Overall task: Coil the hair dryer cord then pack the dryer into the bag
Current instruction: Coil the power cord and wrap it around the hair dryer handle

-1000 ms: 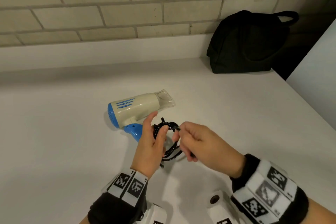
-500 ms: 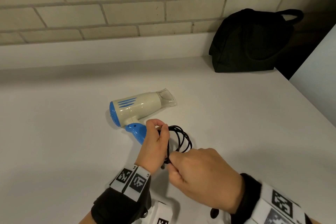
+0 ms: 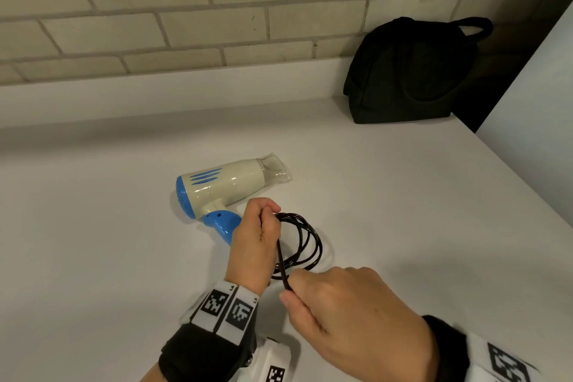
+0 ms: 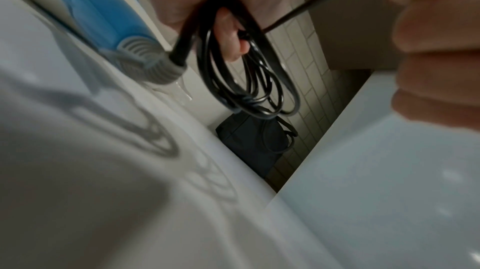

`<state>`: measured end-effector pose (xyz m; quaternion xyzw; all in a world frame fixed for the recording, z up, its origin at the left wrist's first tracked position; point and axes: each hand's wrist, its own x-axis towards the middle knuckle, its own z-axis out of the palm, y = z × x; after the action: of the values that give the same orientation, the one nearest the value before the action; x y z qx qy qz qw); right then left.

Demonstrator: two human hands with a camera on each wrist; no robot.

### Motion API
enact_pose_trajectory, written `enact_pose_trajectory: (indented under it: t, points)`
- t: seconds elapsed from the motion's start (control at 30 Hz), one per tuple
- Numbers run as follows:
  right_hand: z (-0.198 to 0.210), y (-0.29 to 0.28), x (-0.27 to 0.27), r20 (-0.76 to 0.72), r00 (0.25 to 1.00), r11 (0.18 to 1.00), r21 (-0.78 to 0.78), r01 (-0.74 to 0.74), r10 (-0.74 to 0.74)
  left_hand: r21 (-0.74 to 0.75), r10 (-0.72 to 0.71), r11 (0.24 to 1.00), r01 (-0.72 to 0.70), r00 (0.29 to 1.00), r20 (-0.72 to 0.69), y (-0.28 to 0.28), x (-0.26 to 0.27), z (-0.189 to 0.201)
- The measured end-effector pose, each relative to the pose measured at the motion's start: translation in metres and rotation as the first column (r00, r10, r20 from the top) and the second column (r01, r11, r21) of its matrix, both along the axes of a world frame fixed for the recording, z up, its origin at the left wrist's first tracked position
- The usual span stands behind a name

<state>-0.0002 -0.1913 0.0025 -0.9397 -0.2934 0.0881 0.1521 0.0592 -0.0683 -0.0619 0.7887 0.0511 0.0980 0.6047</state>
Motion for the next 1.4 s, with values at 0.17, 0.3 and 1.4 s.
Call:
enact_pose_trajectory:
  t: [0.17, 0.3, 1.4]
  points:
    - [-0.003, -0.016, 0.028, -0.331, 0.938, 0.897, 0.374, 0.234, -0.106, -0.172, 0.053, 0.984, -0.055, 0.998, -0.016, 0.009, 0.003, 0.019]
    - [-0.029, -0.024, 0.042, -0.759, 0.648, 0.692, 0.505, 0.515, 0.071, -0.377, 0.043, 0.925, -0.054, 0.998, -0.038, 0.01, -0.001, 0.032]
    - [-0.067, 0.023, 0.05, -0.554, 0.824, 0.153, 0.81, 0.566, -0.118, -0.399, -0.134, 0.913, 0.086, 0.987, -0.094, -0.003, -0.015, 0.022]
